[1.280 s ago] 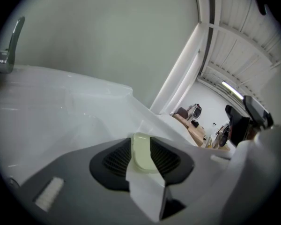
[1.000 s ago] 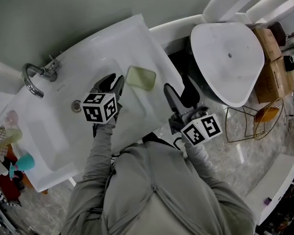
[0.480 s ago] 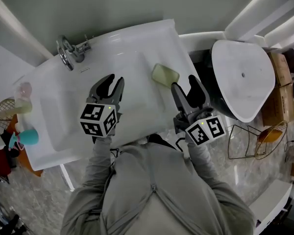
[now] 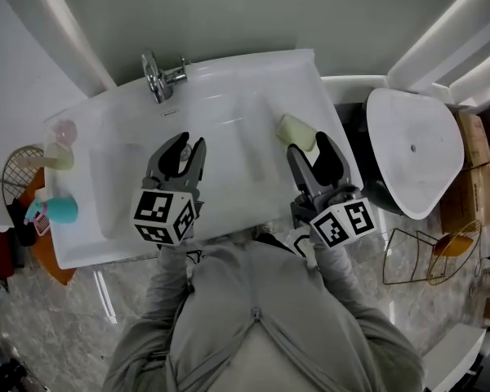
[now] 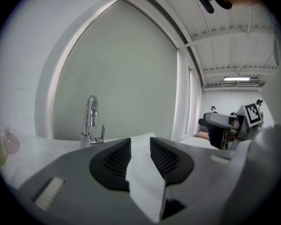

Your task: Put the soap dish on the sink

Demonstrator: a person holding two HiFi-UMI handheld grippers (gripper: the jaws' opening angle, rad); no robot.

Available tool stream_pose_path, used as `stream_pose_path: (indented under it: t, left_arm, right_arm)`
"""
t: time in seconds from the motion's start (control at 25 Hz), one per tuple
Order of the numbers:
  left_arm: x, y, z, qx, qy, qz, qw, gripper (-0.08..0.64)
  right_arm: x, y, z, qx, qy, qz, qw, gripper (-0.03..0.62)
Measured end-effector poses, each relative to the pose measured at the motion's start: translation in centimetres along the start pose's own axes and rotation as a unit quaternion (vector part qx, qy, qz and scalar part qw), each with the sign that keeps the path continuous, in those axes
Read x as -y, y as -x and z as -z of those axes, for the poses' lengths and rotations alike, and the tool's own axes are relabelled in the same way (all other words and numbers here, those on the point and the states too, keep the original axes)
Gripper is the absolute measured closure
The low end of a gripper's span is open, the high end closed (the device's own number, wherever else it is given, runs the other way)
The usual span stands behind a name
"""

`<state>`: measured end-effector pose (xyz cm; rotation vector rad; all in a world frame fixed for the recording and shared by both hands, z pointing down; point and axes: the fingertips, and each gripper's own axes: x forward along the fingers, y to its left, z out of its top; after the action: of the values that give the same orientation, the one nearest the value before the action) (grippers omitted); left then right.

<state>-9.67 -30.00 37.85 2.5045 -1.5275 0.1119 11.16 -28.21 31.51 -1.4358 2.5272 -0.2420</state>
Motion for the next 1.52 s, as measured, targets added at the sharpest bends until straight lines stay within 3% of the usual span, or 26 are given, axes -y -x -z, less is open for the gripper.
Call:
stream_pose_path:
  t: [0.56,1.52]
  left_arm:
    - [0.0,4.1,-0.5,0.018,-0.014,0.006,0.9997,0.426]
    - [3.3,1.2,-0.5,0.012,-0.025,0.06,0.9978,0.426]
  right_arm:
    - [-3.5,1.4,0.7,0.001,0.004,0.002,1.0,0.29]
    - [-1.4,3.9,0.7,-0.012,0.032,0.05,0.998,0.29]
